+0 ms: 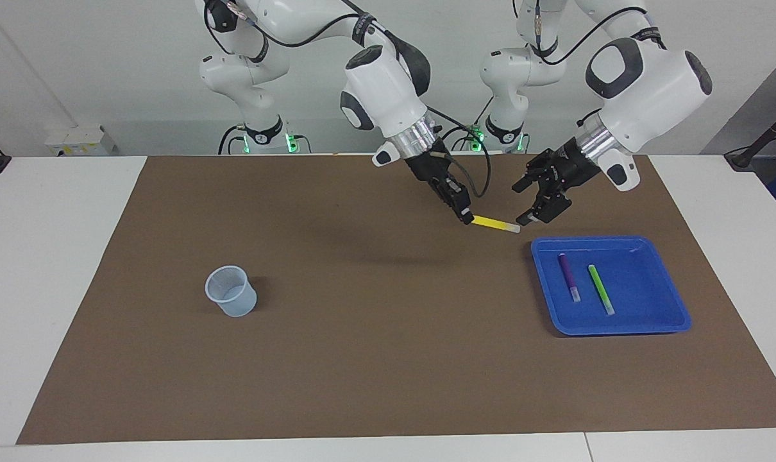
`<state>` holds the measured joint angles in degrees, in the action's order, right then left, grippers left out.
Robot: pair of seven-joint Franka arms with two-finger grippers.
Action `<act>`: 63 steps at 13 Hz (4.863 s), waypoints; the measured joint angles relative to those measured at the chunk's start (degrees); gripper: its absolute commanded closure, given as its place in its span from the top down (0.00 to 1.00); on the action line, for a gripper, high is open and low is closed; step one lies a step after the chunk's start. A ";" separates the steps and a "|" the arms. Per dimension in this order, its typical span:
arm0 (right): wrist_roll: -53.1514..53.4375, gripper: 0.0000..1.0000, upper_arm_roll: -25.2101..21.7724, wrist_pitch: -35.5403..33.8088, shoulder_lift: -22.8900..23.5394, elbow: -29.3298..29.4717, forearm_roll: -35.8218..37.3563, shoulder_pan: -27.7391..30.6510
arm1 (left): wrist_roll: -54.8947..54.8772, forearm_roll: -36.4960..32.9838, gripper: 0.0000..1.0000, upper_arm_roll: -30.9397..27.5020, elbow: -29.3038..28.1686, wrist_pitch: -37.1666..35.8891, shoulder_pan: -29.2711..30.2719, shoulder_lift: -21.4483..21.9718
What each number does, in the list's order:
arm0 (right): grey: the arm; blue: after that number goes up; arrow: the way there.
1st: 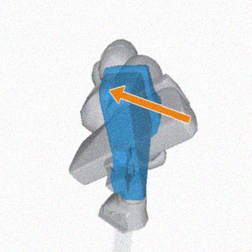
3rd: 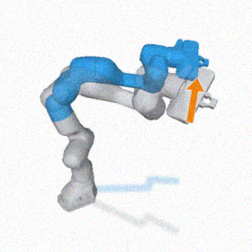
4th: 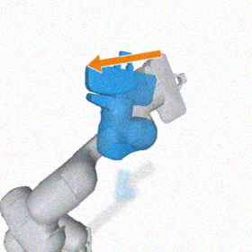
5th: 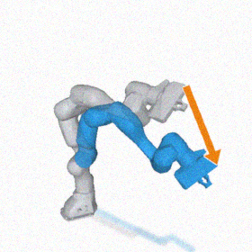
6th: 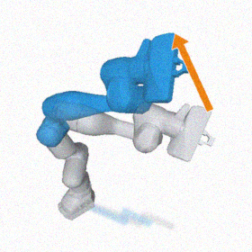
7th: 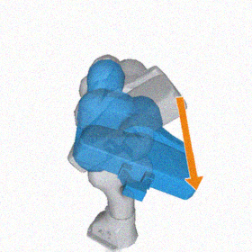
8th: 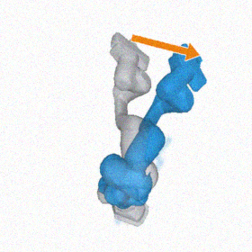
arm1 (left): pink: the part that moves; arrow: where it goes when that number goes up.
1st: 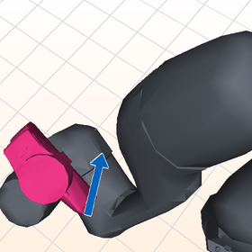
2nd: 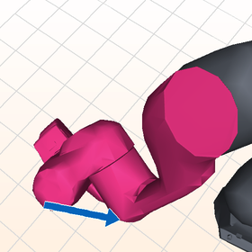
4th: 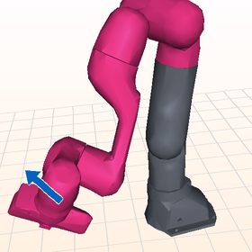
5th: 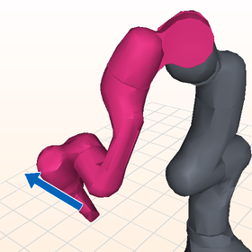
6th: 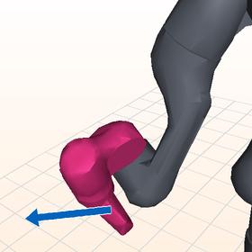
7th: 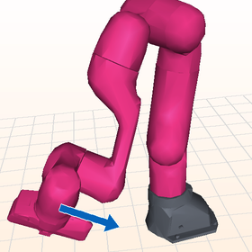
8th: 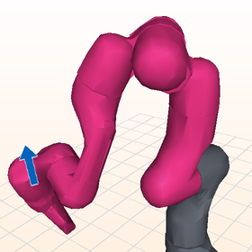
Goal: Right arm passes pens to left for tray arrangement
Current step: 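Lift the yellow pen and carry it toward the left gripper, then close the left gripper on the yellow pen held by the right gripper, then open the right gripper and withdraw it while the left gripper holds the pen, then lower the yellow pen into the tray and open the left gripper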
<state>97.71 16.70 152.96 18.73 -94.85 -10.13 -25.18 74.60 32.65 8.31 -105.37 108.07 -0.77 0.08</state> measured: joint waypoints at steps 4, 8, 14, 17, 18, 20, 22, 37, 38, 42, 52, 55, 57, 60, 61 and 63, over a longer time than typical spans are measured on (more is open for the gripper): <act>0.00 0.00 0.00 1.27 -0.01 -1.85 0.00 -0.22 | 0.00 0.07 0.99 0.02 -5.76 7.11 -1.97 2.99; 0.00 0.00 0.00 1.31 -0.02 -1.94 0.00 -0.84 | -0.09 0.09 0.96 0.07 -12.57 17.97 -5.80 4.68; 0.00 0.00 -0.01 1.32 -0.02 -1.94 0.00 -0.84 | -0.64 0.09 0.34 0.06 -15.08 23.65 -6.75 5.95; 0.00 0.00 -0.01 1.32 -0.02 -1.95 0.00 -0.84 | -0.67 0.09 0.42 0.05 -15.16 24.00 -7.27 5.95; 0.00 0.00 -0.01 1.32 -0.03 -1.95 0.00 -0.84 | -0.74 0.09 0.00 0.05 -15.19 24.03 -7.30 5.95; 0.00 0.00 -0.01 1.32 -0.03 -1.95 0.00 -0.84 | -0.79 0.09 0.00 0.05 -15.20 24.06 -7.30 5.95; 0.00 0.00 -0.01 1.31 -0.03 -1.96 0.00 -0.84 | -0.79 0.09 0.00 0.05 -15.20 24.08 -7.31 5.95; -0.47 1.00 -0.26 1.01 -0.17 -2.41 0.04 0.68 | -20.90 0.66 0.00 -1.80 -14.66 16.21 -1.97 7.05; -2.33 1.00 -0.30 -0.32 -0.19 -2.41 0.06 1.21 | -23.00 0.62 0.00 -1.90 -14.66 15.96 -1.64 7.05; -17.52 1.00 -0.65 -12.06 -1.73 -2.27 0.11 5.90 | -36.80 -1.92 0.00 -2.20 -14.82 15.02 1.78 7.04; -57.91 1.00 -0.98 -41.01 -11.41 -1.93 2.77 25.12 | -77.96 -22.88 0.00 -2.64 -10.28 14.69 12.68 0.57; -69.66 1.00 -1.43 -47.36 -14.73 -1.30 4.15 29.84 | -80.93 -25.74 0.00 -2.56 -7.62 14.71 12.78 -1.76; -76.04 1.00 -2.01 -49.67 -16.75 -1.02 5.25 32.21 | -83.31 -28.43 0.00 -2.58 -7.16 15.44 13.08 -2.79; -84.88 1.00 -2.33 -50.97 -18.24 -1.02 6.11 36.25 | -84.62 -34.51 0.00 -2.58 -6.56 18.72 13.25 -5.94; -87.69 1.00 -2.34 -51.29 -18.30 -1.03 6.21 37.70 | -84.73 -35.35 0.00 -2.60 -5.32 19.18 13.30 -7.68; -91.57 1.00 -2.39 -51.60 -18.29 -1.09 6.23 39.67 | -84.81 -36.01 0.00 -2.65 -1.69 19.08 14.14 -11.60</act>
<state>6.13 14.31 101.36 0.44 -95.95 -3.90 14.49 -10.20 -3.36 5.66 -107.06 127.15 13.37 -11.52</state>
